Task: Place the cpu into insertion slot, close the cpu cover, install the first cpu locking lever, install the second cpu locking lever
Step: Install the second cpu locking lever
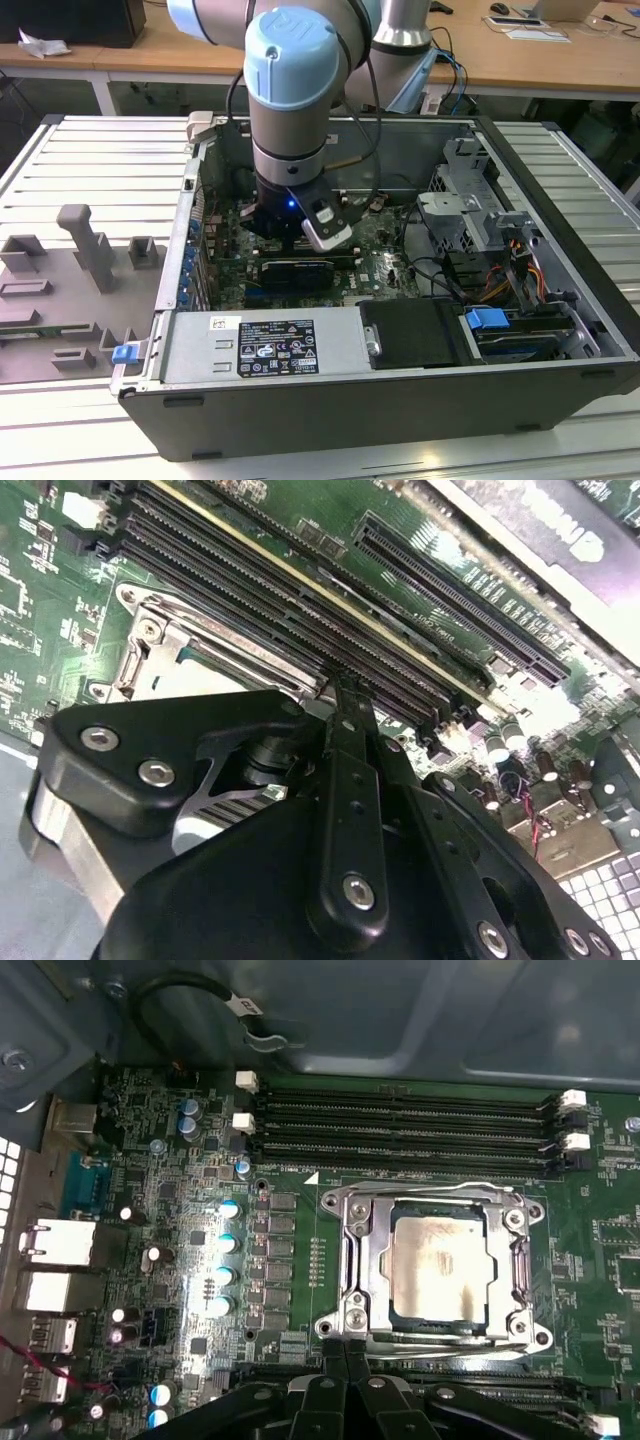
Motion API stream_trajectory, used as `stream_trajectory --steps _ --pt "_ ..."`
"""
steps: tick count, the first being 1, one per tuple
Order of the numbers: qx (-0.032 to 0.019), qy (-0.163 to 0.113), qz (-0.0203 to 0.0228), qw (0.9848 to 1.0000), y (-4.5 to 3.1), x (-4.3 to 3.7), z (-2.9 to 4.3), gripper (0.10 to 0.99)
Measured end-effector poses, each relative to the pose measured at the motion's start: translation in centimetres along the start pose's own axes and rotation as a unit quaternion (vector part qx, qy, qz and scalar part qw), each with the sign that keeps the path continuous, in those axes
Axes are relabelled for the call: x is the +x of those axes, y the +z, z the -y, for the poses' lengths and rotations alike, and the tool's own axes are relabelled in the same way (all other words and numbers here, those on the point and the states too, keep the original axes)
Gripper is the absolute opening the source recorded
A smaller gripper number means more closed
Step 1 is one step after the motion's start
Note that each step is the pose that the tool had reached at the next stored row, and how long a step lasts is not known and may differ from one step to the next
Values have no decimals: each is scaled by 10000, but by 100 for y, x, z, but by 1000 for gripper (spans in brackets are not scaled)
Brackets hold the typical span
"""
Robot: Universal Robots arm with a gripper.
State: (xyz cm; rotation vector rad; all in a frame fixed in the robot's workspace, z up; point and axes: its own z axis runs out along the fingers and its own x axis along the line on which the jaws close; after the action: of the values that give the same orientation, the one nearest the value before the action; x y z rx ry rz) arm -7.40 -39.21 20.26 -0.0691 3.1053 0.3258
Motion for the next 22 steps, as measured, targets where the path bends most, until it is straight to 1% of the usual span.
stream_trajectory --steps 5,6,7,11,12,15,19,22 --pt "-137 2 7 9999 19 5 4 106" --pt "-191 2 9 9998 23 11 4 106" --pt "-233 1 11 9997 26 17 5 106" --pt "-333 4 16 9994 43 38 7 106" --pt "-350 4 16 9994 49 42 8 106" --pt "-376 5 18 9993 62 56 11 106" --pt "-378 4 18 9993 60 64 17 106" --pt "-377 4 18 9993 24 63 10 106"
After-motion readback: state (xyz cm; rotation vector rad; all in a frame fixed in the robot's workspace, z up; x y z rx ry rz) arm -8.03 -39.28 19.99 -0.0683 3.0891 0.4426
